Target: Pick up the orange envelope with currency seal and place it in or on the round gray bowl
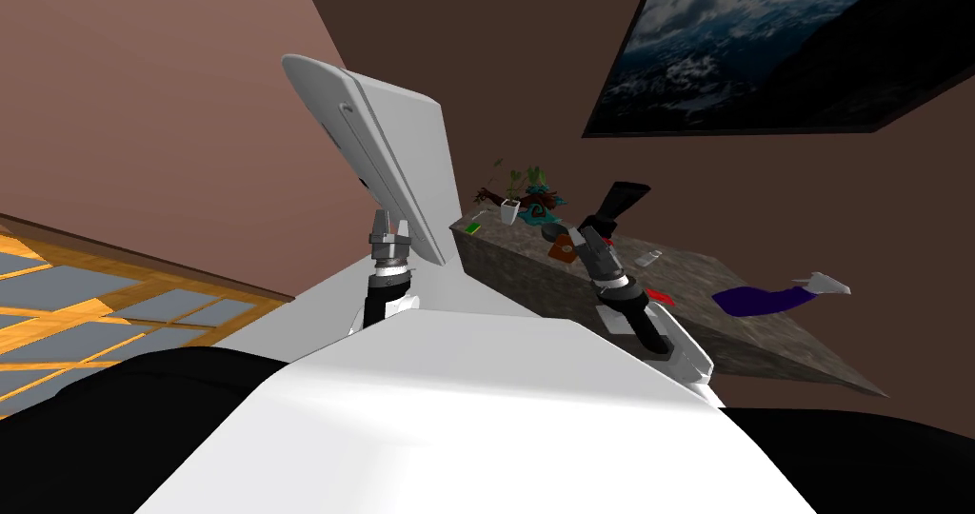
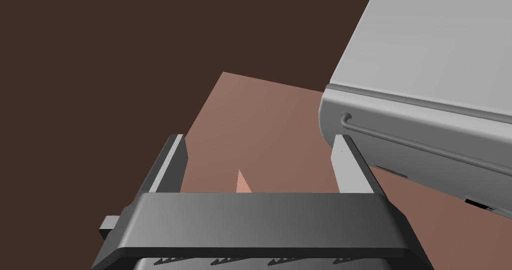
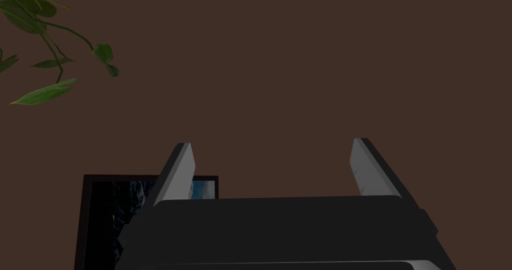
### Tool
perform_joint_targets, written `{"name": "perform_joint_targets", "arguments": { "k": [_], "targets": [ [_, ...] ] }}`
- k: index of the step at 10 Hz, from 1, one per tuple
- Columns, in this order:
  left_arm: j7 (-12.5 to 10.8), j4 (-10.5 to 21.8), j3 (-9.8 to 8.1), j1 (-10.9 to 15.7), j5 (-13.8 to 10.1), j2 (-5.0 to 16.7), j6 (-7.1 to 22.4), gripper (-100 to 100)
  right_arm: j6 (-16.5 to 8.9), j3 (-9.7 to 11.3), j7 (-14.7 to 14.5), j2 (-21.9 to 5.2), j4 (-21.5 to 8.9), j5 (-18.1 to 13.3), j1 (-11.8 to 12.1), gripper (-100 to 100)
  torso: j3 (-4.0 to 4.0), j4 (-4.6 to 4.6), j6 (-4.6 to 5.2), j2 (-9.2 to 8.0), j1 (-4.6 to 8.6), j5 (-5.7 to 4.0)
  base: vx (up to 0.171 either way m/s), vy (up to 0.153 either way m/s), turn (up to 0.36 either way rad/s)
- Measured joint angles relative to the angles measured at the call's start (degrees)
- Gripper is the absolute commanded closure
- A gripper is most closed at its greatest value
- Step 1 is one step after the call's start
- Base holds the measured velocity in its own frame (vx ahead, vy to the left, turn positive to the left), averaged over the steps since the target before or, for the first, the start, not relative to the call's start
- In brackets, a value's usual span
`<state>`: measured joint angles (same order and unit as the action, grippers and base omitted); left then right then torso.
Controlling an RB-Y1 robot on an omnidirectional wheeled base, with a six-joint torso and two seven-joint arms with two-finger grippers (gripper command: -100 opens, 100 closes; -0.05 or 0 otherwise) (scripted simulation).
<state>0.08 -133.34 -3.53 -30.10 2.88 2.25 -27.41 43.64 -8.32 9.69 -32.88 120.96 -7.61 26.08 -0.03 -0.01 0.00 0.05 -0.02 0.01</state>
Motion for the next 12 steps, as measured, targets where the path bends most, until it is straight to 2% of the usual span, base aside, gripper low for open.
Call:
{"name": "perform_joint_targets", "arguments": {
  "k": [8, 12],
  "targets": [
    [0.0, 0.0, 0.00, 0.0, 0.0, 0.0, 0.0, 0, 2.3, -3.6, 3.4, -13.2, -3.5, -2.8, -0.1, -100, -0.01, 0.00, 0.00, 0.02, 0.01, -0.01, 0.015, 0.005, 0.026],
    [0.0, 0.0, 0.00, 0.0, 0.0, 0.0, 0.0, 0, 3.1, -4.7, 4.6, -18.8, -4.8, -3.9, -0.1, -100, 0.00, 0.00, 0.01, 0.01, 0.03, -0.02, 0.018, -0.002, 0.030]
  ]
}}
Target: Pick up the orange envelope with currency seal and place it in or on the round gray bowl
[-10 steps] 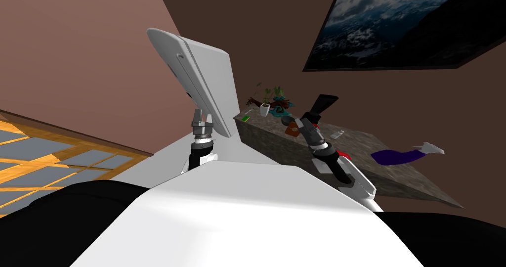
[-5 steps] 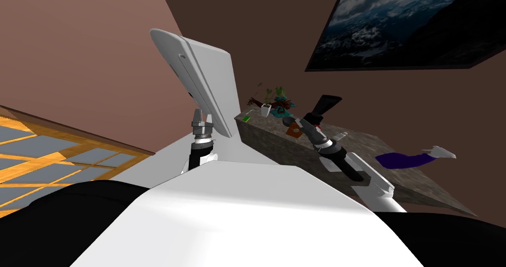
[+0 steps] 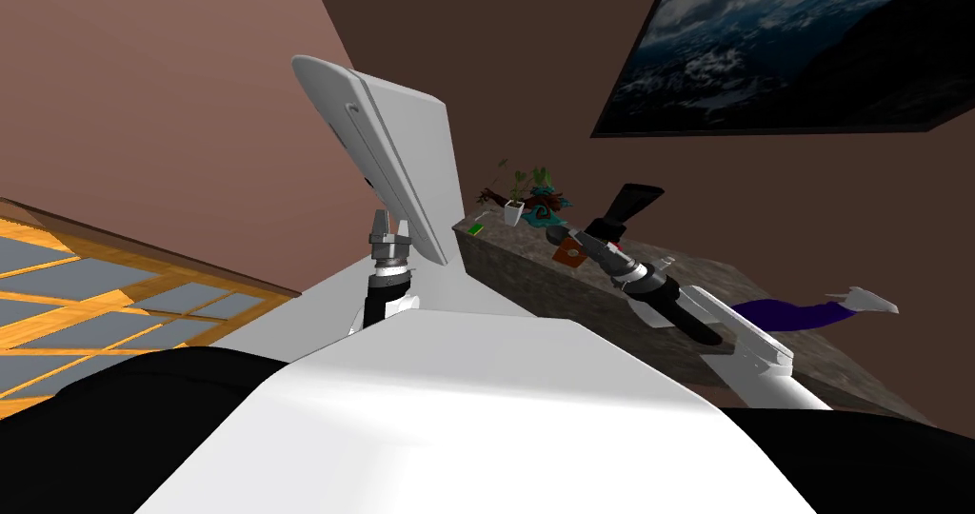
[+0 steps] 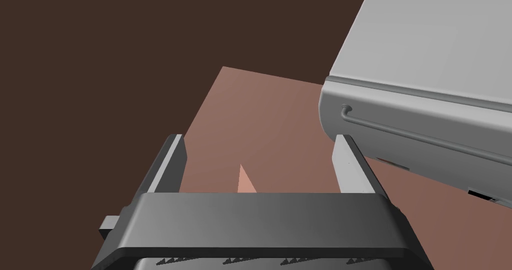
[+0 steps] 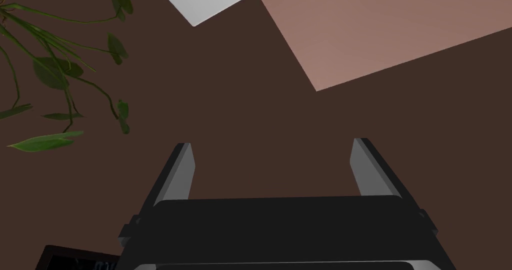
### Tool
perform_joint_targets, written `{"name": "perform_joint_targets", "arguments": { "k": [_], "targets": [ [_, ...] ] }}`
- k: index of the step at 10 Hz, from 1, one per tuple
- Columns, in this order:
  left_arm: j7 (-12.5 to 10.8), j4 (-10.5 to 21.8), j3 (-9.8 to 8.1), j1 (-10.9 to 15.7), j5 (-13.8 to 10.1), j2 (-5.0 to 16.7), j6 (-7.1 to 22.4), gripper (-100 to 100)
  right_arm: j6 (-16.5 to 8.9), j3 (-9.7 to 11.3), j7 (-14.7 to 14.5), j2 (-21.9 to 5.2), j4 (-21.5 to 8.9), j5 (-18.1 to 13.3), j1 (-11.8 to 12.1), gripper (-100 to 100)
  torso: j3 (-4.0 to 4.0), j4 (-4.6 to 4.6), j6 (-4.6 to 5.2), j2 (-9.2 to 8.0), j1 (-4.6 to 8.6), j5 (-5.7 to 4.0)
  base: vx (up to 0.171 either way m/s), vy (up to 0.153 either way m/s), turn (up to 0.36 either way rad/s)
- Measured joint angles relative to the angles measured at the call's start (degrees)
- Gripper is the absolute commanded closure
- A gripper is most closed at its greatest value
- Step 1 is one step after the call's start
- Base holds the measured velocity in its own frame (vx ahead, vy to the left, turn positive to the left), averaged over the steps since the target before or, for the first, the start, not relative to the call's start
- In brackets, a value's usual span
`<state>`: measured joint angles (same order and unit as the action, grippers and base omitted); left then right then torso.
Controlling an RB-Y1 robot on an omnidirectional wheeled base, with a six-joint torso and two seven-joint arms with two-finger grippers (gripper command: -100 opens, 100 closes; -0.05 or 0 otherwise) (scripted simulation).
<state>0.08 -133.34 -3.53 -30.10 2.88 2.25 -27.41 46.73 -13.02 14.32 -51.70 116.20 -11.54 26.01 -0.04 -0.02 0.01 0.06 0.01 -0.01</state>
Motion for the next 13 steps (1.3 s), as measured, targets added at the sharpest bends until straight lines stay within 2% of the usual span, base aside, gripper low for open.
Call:
{"name": "perform_joint_targets", "arguments": {
  "k": [7, 13],
  "targets": [
    [0.0, 0.0, 0.00, 0.0, 0.0, 0.0, 0.0, 0, 1.6, -2.4, 2.8, -11.5, -3.3, -3.1, 0.4, -100, -0.03, -0.01, 0.00, 0.06, 0.03, -0.01, 0.022, -0.007, 0.027],
    [0.0, 0.0, 0.00, 0.0, 0.0, 0.0, 0.0, 0, 2.4, -3.4, 4.4, -21.2, -5.6, -5.4, 0.9, -100, -0.03, -0.01, 0.00, 0.04, 0.03, -0.01, 0.024, -0.013, 0.035]
  ]
}}
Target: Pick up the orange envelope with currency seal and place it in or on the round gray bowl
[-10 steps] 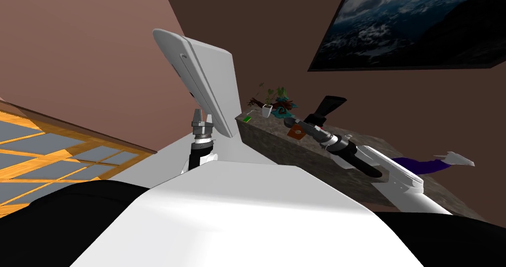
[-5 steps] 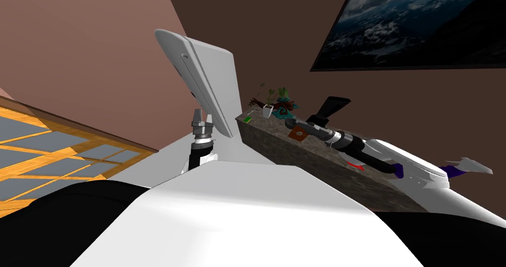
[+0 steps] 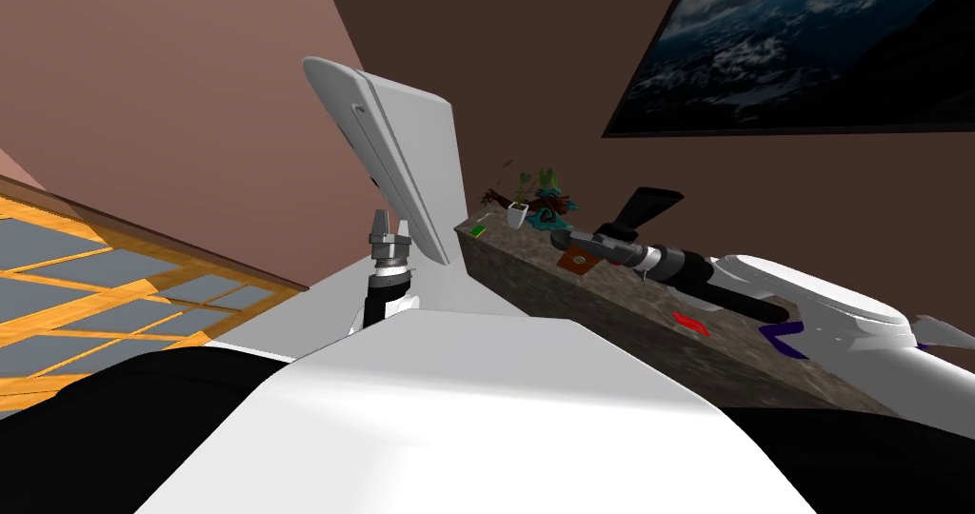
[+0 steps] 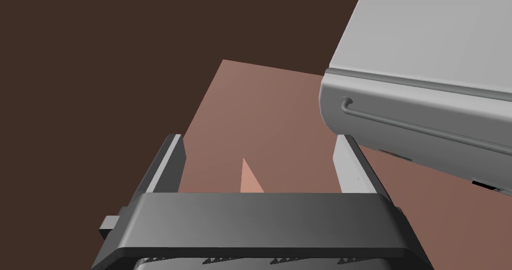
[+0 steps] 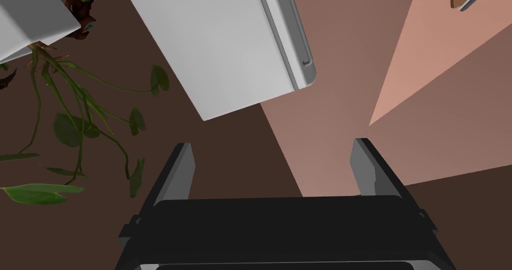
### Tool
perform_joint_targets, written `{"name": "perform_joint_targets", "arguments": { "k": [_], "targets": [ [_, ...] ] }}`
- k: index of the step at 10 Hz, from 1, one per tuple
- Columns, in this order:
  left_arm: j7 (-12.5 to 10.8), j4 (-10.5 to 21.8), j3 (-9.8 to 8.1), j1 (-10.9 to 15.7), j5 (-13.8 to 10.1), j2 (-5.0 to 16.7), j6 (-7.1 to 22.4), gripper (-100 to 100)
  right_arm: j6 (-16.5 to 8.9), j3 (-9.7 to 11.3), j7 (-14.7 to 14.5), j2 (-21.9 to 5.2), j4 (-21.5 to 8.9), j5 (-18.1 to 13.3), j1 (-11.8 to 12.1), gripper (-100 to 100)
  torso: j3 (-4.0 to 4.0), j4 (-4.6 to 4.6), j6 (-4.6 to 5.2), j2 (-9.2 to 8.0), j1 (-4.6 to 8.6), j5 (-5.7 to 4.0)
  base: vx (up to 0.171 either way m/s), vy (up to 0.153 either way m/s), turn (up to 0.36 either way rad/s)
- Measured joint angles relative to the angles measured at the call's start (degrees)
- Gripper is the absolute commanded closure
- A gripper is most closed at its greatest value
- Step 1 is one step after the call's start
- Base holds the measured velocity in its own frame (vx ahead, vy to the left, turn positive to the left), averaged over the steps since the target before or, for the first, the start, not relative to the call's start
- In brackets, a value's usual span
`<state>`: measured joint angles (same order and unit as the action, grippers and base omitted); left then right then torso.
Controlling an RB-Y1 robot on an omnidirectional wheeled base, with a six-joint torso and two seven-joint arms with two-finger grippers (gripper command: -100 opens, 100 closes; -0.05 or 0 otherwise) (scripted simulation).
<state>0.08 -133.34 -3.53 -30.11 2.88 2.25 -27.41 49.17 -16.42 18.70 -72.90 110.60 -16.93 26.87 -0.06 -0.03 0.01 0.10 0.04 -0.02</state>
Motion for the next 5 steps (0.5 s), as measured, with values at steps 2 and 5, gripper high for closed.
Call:
{"name": "perform_joint_targets", "arguments": {
  "k": [2, 5],
  "targets": [
    [0.0, 0.0, 0.00, 0.0, 0.0, 0.0, 0.0, 0, 0.3, -0.5, 0.6, -3.4, -0.9, -1.1, 0.6, -100, -0.01, -0.01, 0.00, 0.02, 0.03, -0.01, 0.022, -0.017, 0.017],
    [0.0, 0.0, 0.00, 0.0, 0.0, 0.0, 0.0, 0, 0.5, -0.5, 1.3, -8.4, -2.0, -2.3, 0.9, -100, 0.00, 0.00, 0.00, 0.00, 0.00, -0.01, 0.025, -0.018, 0.046]
  ]
}}
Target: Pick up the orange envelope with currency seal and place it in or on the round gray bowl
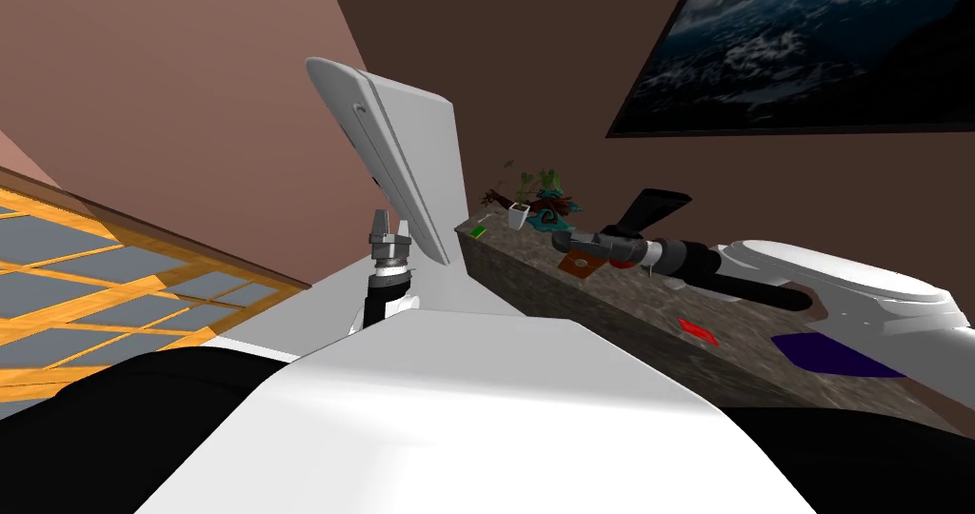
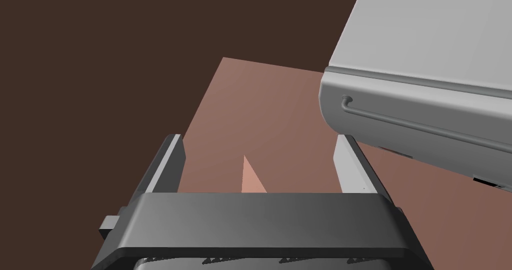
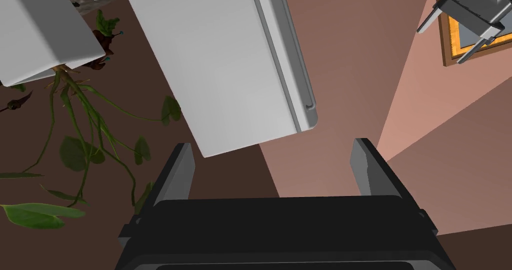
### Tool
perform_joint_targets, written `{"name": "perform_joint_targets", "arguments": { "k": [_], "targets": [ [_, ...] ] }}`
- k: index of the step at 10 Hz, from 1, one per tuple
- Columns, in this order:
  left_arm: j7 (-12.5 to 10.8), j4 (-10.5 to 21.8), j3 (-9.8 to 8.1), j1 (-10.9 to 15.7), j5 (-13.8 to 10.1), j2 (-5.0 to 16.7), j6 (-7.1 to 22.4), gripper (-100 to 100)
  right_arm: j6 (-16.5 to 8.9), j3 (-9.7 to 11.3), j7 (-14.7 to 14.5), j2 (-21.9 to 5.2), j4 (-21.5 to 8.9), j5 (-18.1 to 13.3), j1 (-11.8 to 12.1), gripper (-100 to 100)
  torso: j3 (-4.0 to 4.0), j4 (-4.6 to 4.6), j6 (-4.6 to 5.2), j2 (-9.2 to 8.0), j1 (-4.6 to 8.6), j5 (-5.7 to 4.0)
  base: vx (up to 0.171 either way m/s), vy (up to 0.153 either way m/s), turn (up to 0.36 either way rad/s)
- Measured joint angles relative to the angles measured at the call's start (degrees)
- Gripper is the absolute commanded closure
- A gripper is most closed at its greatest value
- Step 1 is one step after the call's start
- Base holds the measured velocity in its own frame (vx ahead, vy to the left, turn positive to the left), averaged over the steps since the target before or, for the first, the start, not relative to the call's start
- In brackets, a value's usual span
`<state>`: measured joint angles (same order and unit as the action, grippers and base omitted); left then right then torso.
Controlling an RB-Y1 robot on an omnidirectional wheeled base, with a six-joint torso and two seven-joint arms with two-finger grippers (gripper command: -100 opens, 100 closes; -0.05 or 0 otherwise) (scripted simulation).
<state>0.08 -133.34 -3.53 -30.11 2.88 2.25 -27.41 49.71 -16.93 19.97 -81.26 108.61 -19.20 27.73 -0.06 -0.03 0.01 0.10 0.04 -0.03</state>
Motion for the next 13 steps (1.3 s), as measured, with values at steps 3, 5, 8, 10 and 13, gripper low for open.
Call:
{"name": "perform_joint_targets", "arguments": {
  "k": [3, 5, 8, 10, 13],
  "targets": [
    [0.0, 0.0, 0.00, 0.0, 0.0, 0.0, 0.0, 0, 0.1, 0.1, 0.6, -4.8, -1.0, -1.2, 0.5, -100, 0.01, 0.01, 0.01, -0.02, -0.01, 0.00, 0.022, -0.019, 0.024],
    [0.0, 0.0, 0.00, 0.0, 0.0, 0.0, 0.0, 0, 0.0, 0.0, 1.0, -8.2, -1.6, -2.3, 1.1, -100, 0.00, 0.00, 0.01, 0.00, 0.02, -0.01, 0.028, -0.031, 0.041],
    [0.0, 0.0, 0.00, 0.0, 0.0, 0.0, 0.0, 0, 0.0, 0.8, 1.5, -13.4, -2.9, -4.0, 1.8, -100, -0.02, -0.01, 0.00, 0.04, 0.07, -0.02, 0.027, -0.033, 0.031],
    [0.0, 0.0, 0.00, 0.0, 0.0, 0.0, 0.0, 0, 0.1, 0.8, 1.9, -16.9, -3.7, -5.2, 2.7, -100, -0.02, -0.01, 0.00, 0.03, 0.05, -0.02, 0.025, -0.032, 0.036],
    [0.0, 0.0, 0.00, 0.0, 0.0, 0.0, 0.0, 0, -0.4, 2.6, 1.6, -22.1, -4.7, -6.2, 3.0, -100, 0.00, 0.00, 0.02, -0.01, 0.05, -0.03, 0.021, -0.035, 0.036]
  ]
}}
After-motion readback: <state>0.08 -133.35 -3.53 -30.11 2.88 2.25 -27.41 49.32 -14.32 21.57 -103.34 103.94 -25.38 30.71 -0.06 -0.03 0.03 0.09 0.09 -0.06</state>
